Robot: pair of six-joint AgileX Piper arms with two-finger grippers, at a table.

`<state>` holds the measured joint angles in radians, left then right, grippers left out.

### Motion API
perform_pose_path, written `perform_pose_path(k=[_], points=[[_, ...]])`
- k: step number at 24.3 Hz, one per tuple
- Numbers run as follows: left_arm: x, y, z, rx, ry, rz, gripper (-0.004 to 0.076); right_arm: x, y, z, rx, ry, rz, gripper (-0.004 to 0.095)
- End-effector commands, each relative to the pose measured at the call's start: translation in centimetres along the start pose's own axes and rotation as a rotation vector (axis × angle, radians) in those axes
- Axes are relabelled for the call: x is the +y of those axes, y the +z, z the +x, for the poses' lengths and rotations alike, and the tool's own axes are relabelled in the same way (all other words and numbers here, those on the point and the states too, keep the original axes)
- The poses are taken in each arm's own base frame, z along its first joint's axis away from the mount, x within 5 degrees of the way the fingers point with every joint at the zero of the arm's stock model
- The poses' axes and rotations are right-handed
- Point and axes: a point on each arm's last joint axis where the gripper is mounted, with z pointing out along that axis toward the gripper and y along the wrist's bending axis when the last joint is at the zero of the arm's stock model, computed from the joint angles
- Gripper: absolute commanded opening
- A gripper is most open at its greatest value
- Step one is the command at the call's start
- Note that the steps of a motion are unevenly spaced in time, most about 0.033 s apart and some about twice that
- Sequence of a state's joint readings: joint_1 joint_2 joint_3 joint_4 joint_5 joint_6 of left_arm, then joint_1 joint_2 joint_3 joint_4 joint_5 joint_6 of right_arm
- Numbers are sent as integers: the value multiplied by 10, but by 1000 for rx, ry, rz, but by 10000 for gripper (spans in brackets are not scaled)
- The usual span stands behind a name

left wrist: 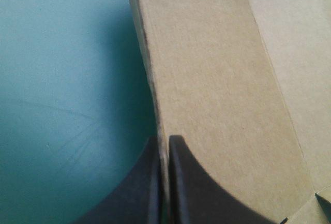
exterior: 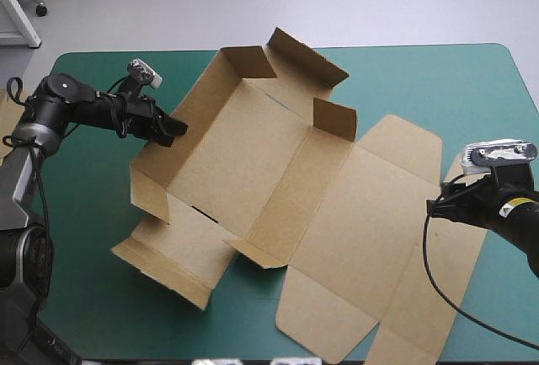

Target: Fold the box

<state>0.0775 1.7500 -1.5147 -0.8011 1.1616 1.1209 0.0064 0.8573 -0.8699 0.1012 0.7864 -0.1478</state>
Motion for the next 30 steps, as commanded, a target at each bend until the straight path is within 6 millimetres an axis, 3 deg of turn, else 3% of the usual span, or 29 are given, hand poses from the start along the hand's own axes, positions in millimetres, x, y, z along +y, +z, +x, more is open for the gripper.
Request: perform_pose_path(k=[1, 7, 12, 16, 22, 26, 30], points=[[-11, -24, -31, 27, 173, -34, -14, -2, -8, -14, -89, 6, 10, 539], [9, -36, -60, 63, 377, -226, -14, 1, -8, -14, -93, 28, -17, 539], [-3, -30, -100, 24, 665, -386, -12, 1, -8, -14, -93, 26, -17, 539], [-13, -25, -129, 11, 1072, -538, 0, 0, -8, -16, -112, 26, -13, 539], [-38, -12, -148, -25, 1290, -590, -15, -1, -9, -24, -209, 27, 4, 539], [-51, 2, -149, -30, 1318, -544, -15, -4, -7, -34, -295, 44, 20, 539], [-63, 15, -149, -65, 1310, -574, -15, -5, 8, -40, -246, 66, 14, 539]])
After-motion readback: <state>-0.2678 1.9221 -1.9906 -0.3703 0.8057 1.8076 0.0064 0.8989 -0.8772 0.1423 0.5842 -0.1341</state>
